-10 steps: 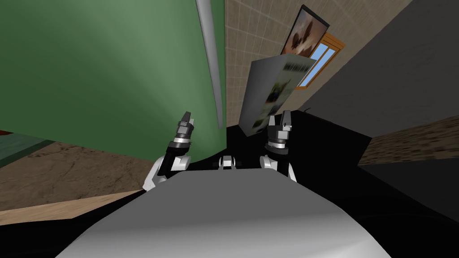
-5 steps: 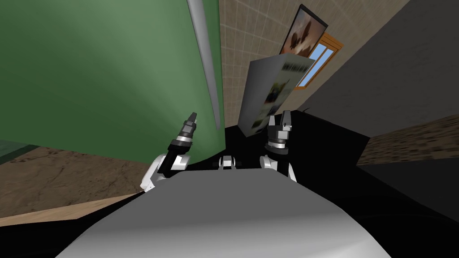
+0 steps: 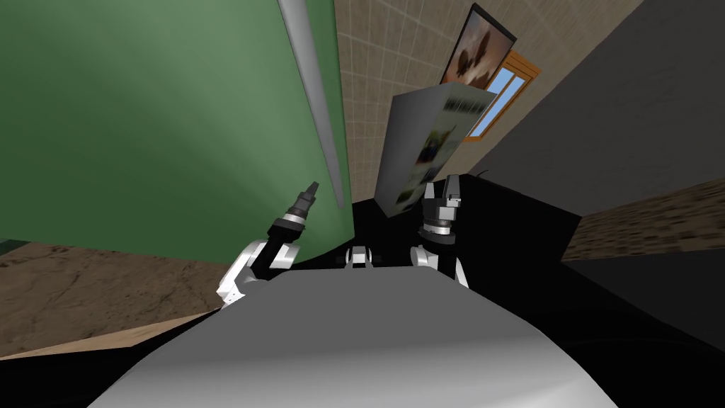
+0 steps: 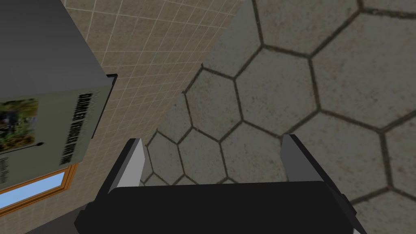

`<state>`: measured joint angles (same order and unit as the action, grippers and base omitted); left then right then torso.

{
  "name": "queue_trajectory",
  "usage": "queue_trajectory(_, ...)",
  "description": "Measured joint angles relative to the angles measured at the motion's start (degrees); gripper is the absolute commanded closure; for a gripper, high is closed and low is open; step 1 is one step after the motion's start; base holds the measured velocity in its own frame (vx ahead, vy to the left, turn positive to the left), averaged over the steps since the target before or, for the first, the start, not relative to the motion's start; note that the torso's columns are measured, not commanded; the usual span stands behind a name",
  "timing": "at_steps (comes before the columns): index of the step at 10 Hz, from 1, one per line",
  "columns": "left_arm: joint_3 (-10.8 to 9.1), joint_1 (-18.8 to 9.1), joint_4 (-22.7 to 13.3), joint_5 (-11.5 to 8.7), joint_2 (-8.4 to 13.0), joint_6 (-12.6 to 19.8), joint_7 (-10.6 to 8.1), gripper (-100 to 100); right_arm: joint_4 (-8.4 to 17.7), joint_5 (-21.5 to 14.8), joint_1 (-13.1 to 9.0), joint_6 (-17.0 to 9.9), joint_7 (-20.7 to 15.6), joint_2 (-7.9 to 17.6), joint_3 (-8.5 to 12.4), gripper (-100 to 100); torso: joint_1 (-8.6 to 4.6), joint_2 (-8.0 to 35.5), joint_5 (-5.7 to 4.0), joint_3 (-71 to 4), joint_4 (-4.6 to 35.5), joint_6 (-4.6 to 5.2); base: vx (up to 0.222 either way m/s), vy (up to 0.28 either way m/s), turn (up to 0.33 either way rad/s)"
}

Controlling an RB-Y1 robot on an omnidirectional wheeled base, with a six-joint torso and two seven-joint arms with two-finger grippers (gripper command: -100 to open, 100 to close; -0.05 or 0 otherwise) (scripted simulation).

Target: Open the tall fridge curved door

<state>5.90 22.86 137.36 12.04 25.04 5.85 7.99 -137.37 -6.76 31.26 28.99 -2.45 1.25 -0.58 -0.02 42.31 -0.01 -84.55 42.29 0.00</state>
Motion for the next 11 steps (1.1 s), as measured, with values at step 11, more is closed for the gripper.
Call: queue_trajectory(11,4.75,-2.6,4.1,7.8,12.2,16.3,3.59,-100,0.0,0.0,0.0,0.0,0.0,0.0,0.0,0,-0.27,-0.2,-0.12,-0.2,0.0,0.20,0.040,-0.033,-0.013)
